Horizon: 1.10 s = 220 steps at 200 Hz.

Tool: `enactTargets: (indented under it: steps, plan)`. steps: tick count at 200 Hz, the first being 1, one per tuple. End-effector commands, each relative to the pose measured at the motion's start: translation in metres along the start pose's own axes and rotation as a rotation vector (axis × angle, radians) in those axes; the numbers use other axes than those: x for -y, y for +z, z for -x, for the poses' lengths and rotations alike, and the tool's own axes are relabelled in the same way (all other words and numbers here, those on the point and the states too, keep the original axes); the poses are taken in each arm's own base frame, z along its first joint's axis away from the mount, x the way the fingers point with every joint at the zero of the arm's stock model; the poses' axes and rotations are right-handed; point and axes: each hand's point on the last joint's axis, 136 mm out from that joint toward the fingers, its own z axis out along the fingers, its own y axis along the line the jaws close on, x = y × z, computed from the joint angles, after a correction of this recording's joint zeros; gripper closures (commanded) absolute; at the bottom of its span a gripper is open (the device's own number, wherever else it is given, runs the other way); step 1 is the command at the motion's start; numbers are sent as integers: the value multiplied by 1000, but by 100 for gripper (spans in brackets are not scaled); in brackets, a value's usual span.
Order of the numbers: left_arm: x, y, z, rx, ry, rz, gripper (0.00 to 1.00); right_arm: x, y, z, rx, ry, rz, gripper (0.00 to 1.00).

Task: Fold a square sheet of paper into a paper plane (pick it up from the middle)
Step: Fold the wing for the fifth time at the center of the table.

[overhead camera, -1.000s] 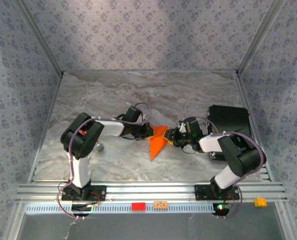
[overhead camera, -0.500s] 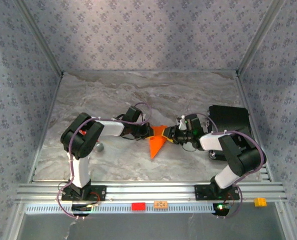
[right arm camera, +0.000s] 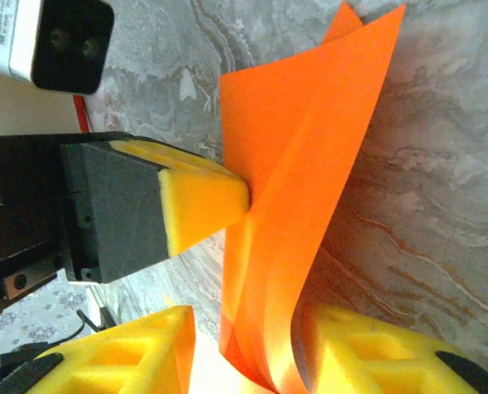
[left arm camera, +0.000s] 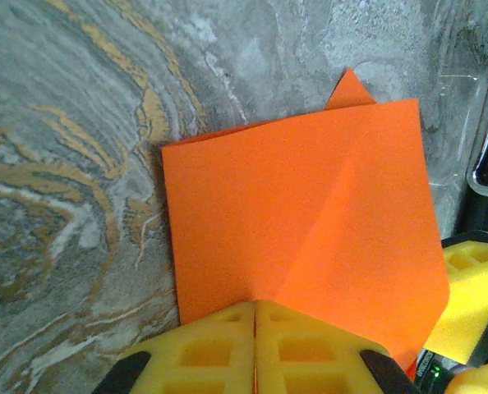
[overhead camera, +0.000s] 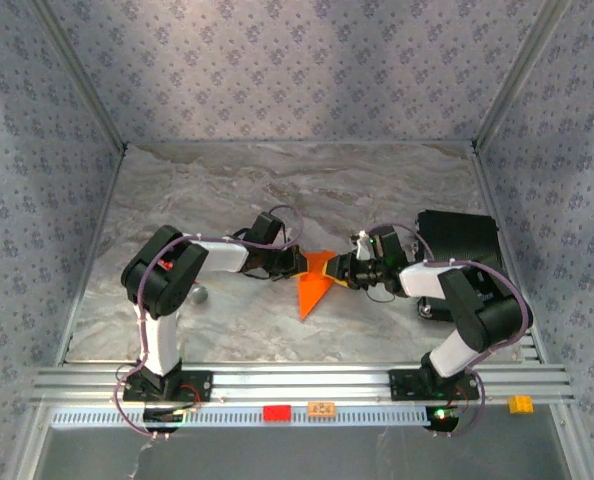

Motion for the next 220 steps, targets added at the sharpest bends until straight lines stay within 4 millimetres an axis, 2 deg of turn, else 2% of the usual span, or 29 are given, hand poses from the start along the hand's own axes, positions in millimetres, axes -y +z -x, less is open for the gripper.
enactTargets:
  steps: [1,23,52,71,100,138,220]
  plan:
    - [-18,1,-5,-8,-32,54,93,-9,-1,-3,-58,-42,28,59]
    - [-16,1,-5,-9,-31,53,93,-11,0,-7,-97,-54,39,59]
    - [-17,1,-5,-9,-31,55,93,-4,0,-8,-104,-56,-7,59]
    - [-17,1,-5,-12,-32,56,93,-8,-1,-8,-119,-60,-1,58]
    - [-17,1,-6,-14,-33,56,93,4,-7,-4,-98,-96,-111,57]
    - [-16,1,-5,-12,-31,54,93,8,-7,-1,-66,-109,-145,57]
    - [-16,2,-5,-12,-31,52,93,2,-1,16,-2,-67,-45,58]
